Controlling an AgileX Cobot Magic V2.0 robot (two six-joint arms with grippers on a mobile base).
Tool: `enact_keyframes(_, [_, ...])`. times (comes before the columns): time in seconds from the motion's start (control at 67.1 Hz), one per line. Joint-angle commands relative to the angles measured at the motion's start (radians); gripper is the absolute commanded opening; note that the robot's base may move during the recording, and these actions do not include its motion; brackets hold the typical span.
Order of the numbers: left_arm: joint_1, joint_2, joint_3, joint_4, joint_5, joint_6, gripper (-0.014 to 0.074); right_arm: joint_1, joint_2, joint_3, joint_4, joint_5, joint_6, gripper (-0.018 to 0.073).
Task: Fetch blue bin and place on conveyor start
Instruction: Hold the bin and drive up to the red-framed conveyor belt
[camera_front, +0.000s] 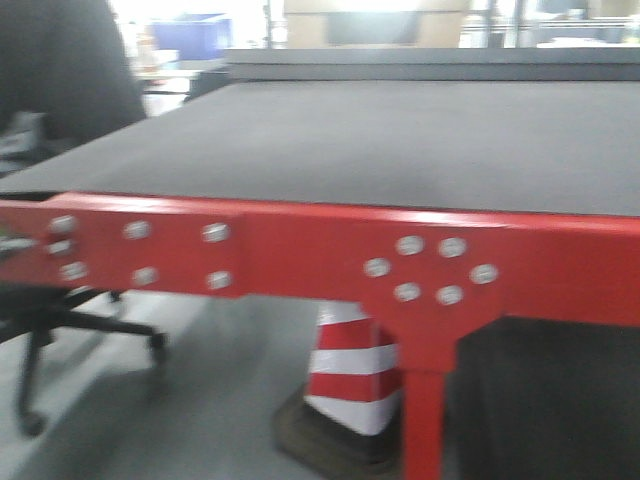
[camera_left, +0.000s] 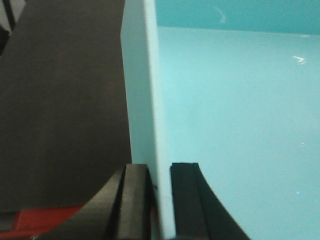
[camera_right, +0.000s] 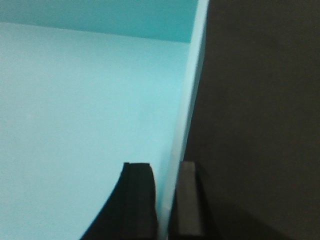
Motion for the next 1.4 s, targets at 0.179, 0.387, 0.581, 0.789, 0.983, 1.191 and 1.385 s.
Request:
enact_keyframes(0.179, [0.004, -0.012, -0.008, 0.027, -0.043, 0.007, -0.0111, -0.009, -0.015, -0.006, -0.051, -0.032, -0.023, -0.0152])
enact_keyframes(0.387, [0.004, -0.012, -0.008, 0.027, -0.043, 0.007, -0.0111, -0.009, -0.015, -0.006, -0.051, -0.032, -0.023, -0.0152])
enact_keyframes(0.581, [0.004, -0.012, -0.008, 0.027, -0.043, 0.007, -0.0111, -0.009, -0.015, -0.006, -0.051, -0.032, -0.023, -0.0152])
enact_keyframes(0.789, [0.004, -0.012, -0.008, 0.027, -0.043, 0.007, -0.0111, -0.009, -0.015, -0.006, -0.051, -0.039, -0.023, -0.0152])
enact_keyframes(0.983, [0.004, -0.012, -0.008, 0.027, -0.043, 0.007, -0.0111, -0.009, -0.015, -0.006, -0.051, -0.039, -0.023, -0.0152])
enact_keyframes(1.191, [0.004, -0.012, -0.008, 0.027, -0.043, 0.007, -0.0111, -0.009, -0.015, -0.006, -0.051, -0.039, -0.023, -0.0152])
enact_keyframes(1.385, [0.004, -0.012, -0.008, 0.027, -0.043, 0.007, -0.0111, -0.009, -0.015, -0.006, -0.051, -0.039, -0.023, -0.0152])
